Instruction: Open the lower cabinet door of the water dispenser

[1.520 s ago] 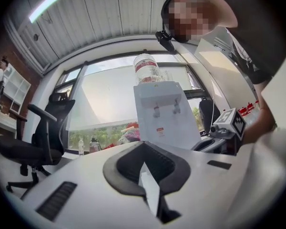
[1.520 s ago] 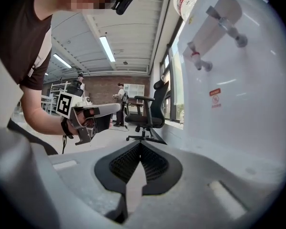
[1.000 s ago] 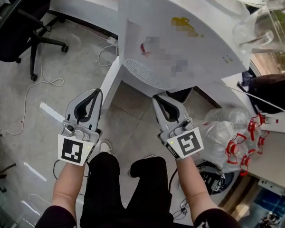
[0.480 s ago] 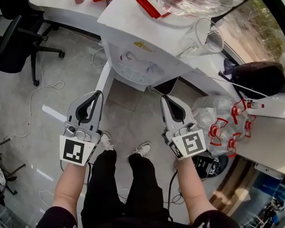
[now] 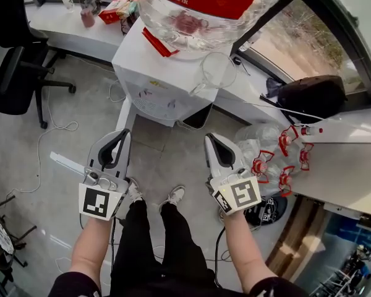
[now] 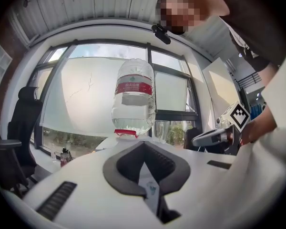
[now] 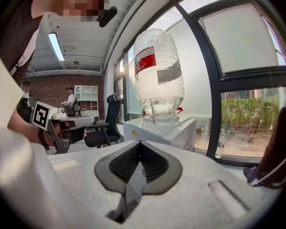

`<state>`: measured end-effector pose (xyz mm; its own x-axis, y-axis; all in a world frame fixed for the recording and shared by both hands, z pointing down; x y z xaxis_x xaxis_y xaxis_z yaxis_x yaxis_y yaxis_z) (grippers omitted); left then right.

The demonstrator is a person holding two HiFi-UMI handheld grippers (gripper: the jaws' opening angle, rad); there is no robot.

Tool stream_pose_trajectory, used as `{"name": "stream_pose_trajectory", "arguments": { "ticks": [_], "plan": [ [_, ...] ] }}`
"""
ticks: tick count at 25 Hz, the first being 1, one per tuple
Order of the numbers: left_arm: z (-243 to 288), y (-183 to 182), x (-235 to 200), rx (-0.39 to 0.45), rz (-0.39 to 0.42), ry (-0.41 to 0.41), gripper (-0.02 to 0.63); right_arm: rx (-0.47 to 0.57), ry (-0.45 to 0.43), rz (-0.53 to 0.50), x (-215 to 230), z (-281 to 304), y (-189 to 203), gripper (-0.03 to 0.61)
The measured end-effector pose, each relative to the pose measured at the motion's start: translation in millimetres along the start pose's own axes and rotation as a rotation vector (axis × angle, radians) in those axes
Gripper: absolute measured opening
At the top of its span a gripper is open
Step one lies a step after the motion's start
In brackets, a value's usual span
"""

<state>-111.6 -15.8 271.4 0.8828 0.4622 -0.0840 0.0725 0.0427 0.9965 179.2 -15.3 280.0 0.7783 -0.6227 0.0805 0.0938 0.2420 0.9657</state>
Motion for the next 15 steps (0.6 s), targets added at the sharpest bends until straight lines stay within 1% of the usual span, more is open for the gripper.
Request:
{"name": "stream_pose_trajectory", "arguments": {
  "ticks": [4,7,15],
  "plan": [
    [10,-28,12,0.005,0.005,0.002,0.009,0.013,0.026,0.004,10,-15,-28,0.005],
    [15,-53,19,0.017,0.03,0.008,0.009,0.029,0.04,0.0,13,-27,-51,0.005],
    [20,-118,33,0.053,0.036,0.029,0.009,0.08,0.081,0.005,16,-56,-104,0.005]
  ]
}}
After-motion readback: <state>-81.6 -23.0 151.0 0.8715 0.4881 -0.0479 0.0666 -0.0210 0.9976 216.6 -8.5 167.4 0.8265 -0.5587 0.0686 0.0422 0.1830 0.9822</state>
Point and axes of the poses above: the fingertips, and each gripper's own axes: z forward along the fingers, x to its right, y out of its underside, the point moved 10 cm from there along -z, backward along the fingers, and after that the axes turned 4 degrees about -y, right-handed, at the moved point
